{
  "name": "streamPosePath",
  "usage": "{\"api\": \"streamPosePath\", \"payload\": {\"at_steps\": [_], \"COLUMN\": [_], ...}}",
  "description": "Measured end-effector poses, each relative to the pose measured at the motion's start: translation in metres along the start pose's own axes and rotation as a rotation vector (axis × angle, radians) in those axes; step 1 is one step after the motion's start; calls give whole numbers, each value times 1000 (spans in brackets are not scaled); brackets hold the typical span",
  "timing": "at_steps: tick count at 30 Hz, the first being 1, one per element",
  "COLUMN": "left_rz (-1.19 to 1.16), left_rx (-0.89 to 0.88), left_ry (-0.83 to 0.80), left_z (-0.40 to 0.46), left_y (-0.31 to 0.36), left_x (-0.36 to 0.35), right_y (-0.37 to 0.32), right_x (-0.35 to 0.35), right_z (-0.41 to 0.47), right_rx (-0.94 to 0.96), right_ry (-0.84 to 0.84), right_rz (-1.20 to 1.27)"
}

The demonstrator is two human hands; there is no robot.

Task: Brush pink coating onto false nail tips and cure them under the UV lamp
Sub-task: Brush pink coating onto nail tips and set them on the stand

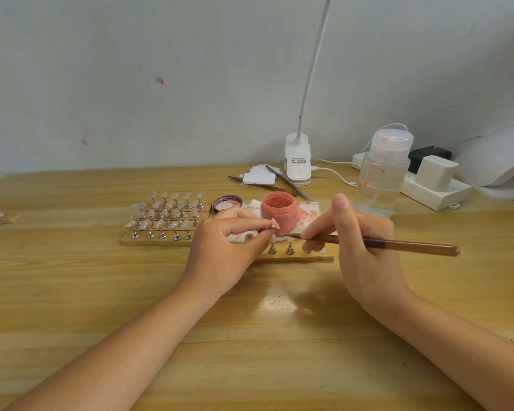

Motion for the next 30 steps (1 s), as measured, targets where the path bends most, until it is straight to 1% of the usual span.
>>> {"api": "streamPosePath", "payload": {"at_steps": [2, 4, 6, 8, 10, 12, 14, 16, 19, 21, 24, 27, 30], "left_rz": [6, 9, 6, 5, 3, 4, -1, -2, 5, -3, -15, -27, -26], "left_rx": [0, -3, -3, 2, 6, 3, -4, -15, -52, -79, -111, -122, -121], "left_ry": [-1, -4, -7, -1, 1, -7, -9, -9, -15, -24, -48, -56, -70], "left_z": [0, 0, 0, 0, 1, 0, 0, 0, 1, 1, 1, 0, 0], "left_y": [0, 0, 0, -1, -1, -1, 0, 0, 1, 2, 3, 3, 3], "left_x": [0, 0, 0, 0, 0, 0, 0, 0, 0, 0, -1, -2, -3], "right_y": [-1, -1, 0, 0, -1, -2, -1, -1, -7, -9, -7, -4, -2], "right_x": [0, -1, -2, 0, 1, -1, -1, 2, 7, 6, 1, 0, 0], "right_z": [0, 0, -1, -1, 0, 0, 0, 0, 1, 2, 2, 3, 3], "right_rx": [47, 87, 52, 35, 89, 148, 118, 81, 177, 188, 149, 158, 184], "right_ry": [-2, -46, -57, -21, -8, -45, -60, -29, 23, 33, 0, -32, -80], "right_rz": [-9, -43, -41, -24, -40, -102, -126, -97, -132, -148, -147, -144, -220]}}
Point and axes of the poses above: each hand's wrist, its own z-axis towards the middle knuckle, its own x-axis out of the back of the hand, y = z × x, the point moved 1 cm from there along z, towards the middle knuckle, and after that the axes turned 12 degrees about -z, right-handed, at the moved point
